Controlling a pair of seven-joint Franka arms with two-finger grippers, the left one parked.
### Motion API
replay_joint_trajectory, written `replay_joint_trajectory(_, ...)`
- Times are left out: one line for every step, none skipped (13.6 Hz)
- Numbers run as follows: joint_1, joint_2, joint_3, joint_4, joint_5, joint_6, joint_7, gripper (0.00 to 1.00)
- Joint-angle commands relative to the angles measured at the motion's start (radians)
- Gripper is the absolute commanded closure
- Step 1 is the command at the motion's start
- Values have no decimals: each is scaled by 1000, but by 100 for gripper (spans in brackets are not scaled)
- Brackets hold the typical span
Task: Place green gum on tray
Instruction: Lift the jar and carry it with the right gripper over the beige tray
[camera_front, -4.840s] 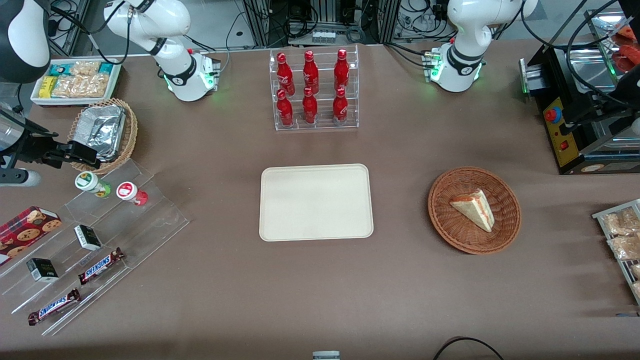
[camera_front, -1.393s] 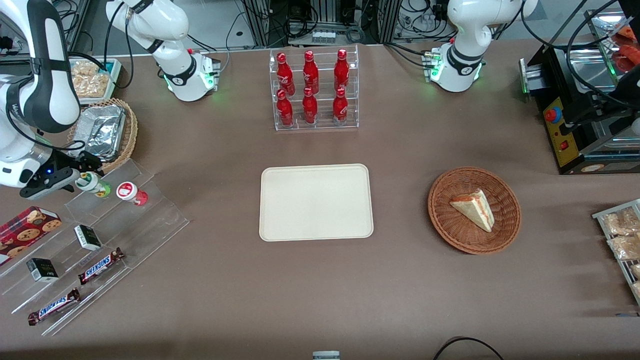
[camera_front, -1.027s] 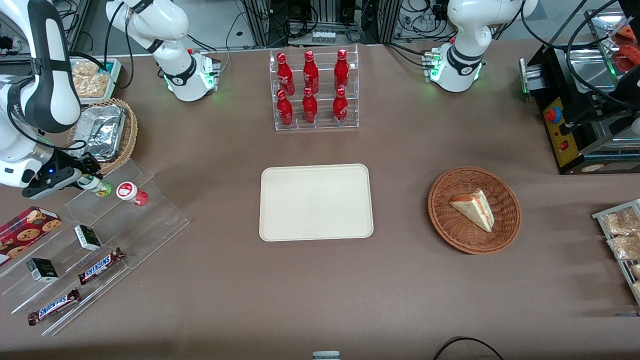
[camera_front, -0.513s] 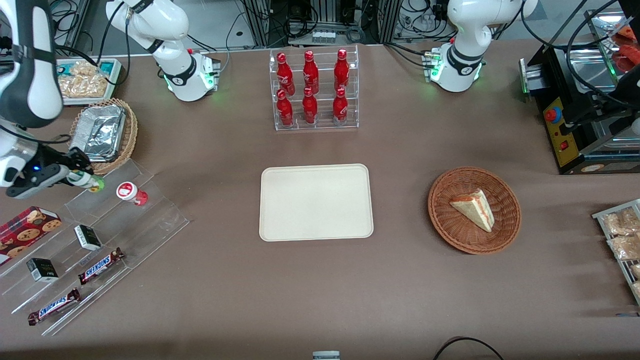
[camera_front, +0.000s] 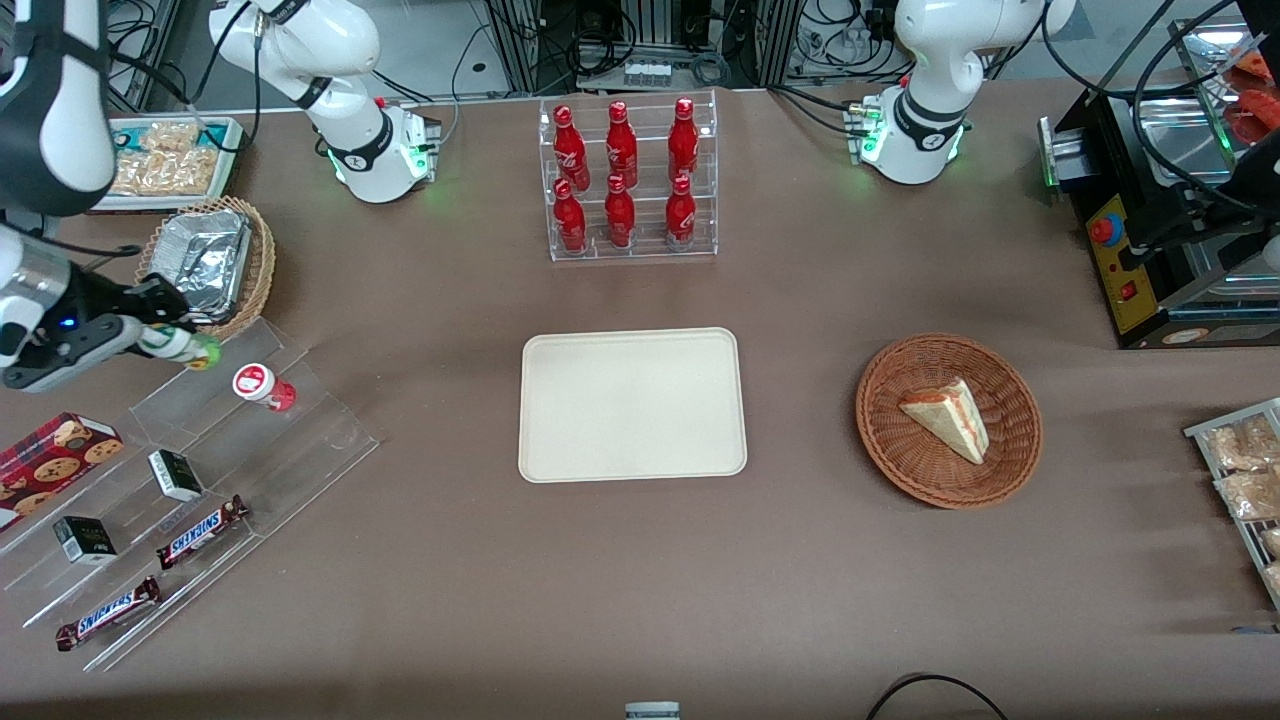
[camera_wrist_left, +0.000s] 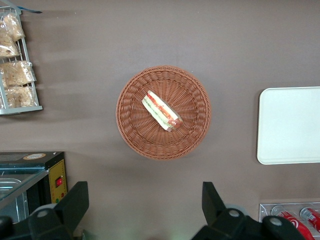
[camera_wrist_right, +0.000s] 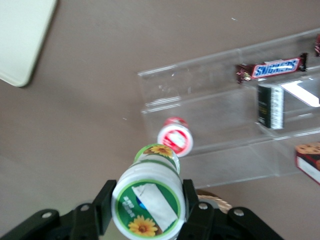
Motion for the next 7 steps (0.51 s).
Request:
replay_joint_trajectory(142,16,-5,41,-3,-43,208,100)
replay_joint_trajectory(201,25,-5,42,1,-43,297,100)
replay_joint_trajectory(258,35,-5,42,18,-38,382,100)
replay_joint_trajectory(306,45,-5,44,41,-29,460,100)
replay_joint_trajectory(350,71,-5,53,62,-12,537,100)
replay_joint_trajectory(401,106,-5,62,76,21,609,100)
replay_joint_trajectory(447,133,-5,65,81,60,675,100)
